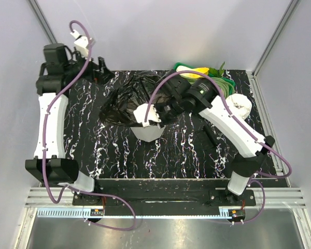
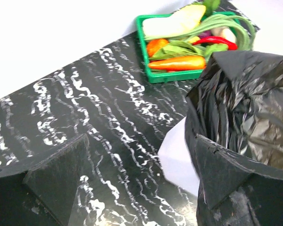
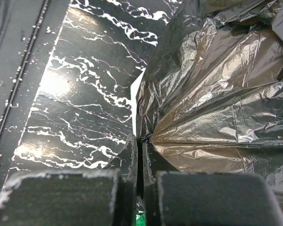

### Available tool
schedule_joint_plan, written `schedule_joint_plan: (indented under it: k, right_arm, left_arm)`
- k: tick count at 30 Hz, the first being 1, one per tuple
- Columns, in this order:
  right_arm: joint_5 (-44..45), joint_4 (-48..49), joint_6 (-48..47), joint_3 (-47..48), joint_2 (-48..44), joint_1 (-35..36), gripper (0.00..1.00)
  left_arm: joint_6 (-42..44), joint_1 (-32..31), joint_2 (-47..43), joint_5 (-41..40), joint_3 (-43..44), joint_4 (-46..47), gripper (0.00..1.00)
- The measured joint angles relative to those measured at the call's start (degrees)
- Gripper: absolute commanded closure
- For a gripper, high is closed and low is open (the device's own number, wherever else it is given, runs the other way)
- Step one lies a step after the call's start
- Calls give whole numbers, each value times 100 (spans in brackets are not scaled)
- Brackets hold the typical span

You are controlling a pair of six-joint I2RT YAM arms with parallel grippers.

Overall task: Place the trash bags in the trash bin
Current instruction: Place the trash bag in the trash bin.

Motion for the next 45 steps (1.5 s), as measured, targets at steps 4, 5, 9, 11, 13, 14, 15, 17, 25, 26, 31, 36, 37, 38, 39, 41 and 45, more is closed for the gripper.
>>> schedule_joint_plan:
  k: [4, 5, 9, 11, 13, 14, 15, 17, 25, 26, 31, 36, 37, 38, 39, 41, 45]
  right_arm:
    - [-315, 9, -131, -431, -323, -31, 100]
    - [-446, 9, -162, -586, -380, -31, 100]
    - [-750, -7, -251, -1027, -431, -31, 100]
    - [-796, -20, -293, -1204, -431, -31, 100]
    - [-837, 9, -352, -1281, -450, -31, 100]
    - [-837, 15, -367, -1307, -472, -31, 99]
    - [-831, 22, -380, -1327, -490, -33, 97]
    - [-809, 44, -393, -1368, -516, -33, 93]
    - [-533, 116, -339, -1449, -597, -31, 75]
    - [-483, 127, -302, -1449, -597, -31, 72]
    - [-208, 157, -68, -1434, -597, -31, 62]
    - [177, 203, 267, -1416, -623, -20, 58]
    - [304, 269, 350, -1436, -654, -17, 58]
    - [398, 321, 413, -1464, -686, -13, 58]
    - [516, 426, 476, -1539, -752, -7, 57]
    - [796, 612, 614, -1722, -914, -4, 57]
    - [1189, 962, 787, -2063, -1167, -4, 57]
  left_arm:
    - [-332, -634, 146, -186, 7, 302, 1]
    - [-411, -723, 168, -205, 7, 389, 1]
    - [-656, -859, 264, -249, 22, 671, 1]
    - [-752, -907, 337, -267, 35, 767, 1]
    - [-817, -953, 402, -313, 35, 802, 1]
    - [-835, -975, 417, -332, 35, 811, 1]
    - [-841, -992, 424, -345, 33, 811, 1]
    - [-855, -1027, 422, -348, 31, 822, 1]
    - [-809, -1069, 407, -345, -192, 892, 1]
    - [-787, -1069, 404, -343, -221, 883, 1]
    - [-586, -1069, 341, -308, -328, 728, 1]
    - [-334, -1069, 103, -175, -588, 566, 1]
    - [-295, -1069, 55, -149, -640, 562, 1]
    - [-264, -1075, 13, -131, -697, 560, 1]
    - [-234, -1080, -46, -116, -780, 562, 1]
    - [-144, -1095, -162, -83, -994, 549, 1]
    - [11, -1156, -249, -59, -1401, 546, 1]
